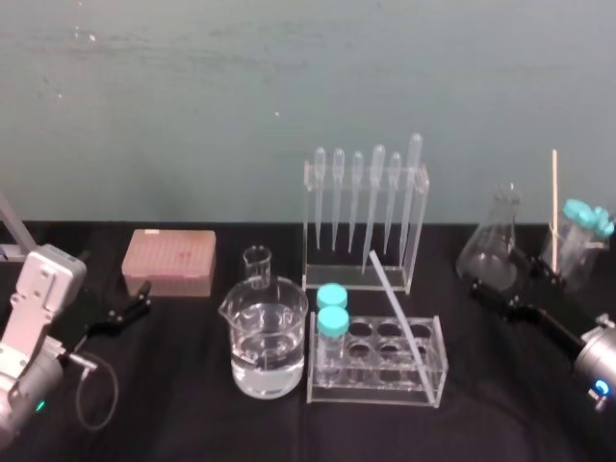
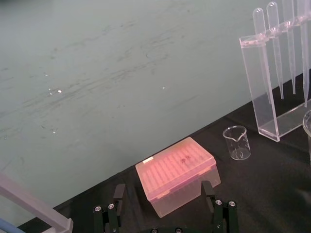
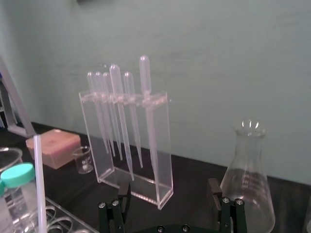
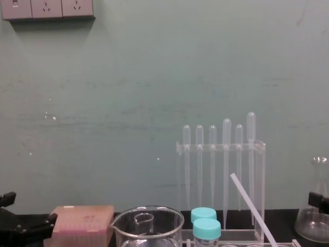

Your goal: Pick up the stirring rod with one hand, then place it down.

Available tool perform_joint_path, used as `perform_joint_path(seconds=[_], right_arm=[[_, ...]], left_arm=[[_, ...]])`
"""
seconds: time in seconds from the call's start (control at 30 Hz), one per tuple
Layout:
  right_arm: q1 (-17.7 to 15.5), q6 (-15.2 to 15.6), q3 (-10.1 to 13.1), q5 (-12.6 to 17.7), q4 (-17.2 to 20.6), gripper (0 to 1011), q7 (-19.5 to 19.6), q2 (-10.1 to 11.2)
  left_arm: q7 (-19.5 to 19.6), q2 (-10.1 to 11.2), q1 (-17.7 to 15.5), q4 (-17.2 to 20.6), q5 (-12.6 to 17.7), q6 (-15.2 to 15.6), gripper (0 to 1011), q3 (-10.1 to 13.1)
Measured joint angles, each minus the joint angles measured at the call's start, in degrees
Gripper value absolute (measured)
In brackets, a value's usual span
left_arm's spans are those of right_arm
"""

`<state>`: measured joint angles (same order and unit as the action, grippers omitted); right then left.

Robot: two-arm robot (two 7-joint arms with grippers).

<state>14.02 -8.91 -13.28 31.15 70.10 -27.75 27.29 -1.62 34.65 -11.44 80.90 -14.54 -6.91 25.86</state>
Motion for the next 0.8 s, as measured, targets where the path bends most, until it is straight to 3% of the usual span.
perform_joint_path(seconds=[0.8], right_arm=[[0.72, -2.22, 0.17, 0.23, -0.46, 1003, -0.96, -0.07]], left_arm=[[0.0, 0.0, 0.0, 0.0, 0.0, 0.0, 1000, 0.0]])
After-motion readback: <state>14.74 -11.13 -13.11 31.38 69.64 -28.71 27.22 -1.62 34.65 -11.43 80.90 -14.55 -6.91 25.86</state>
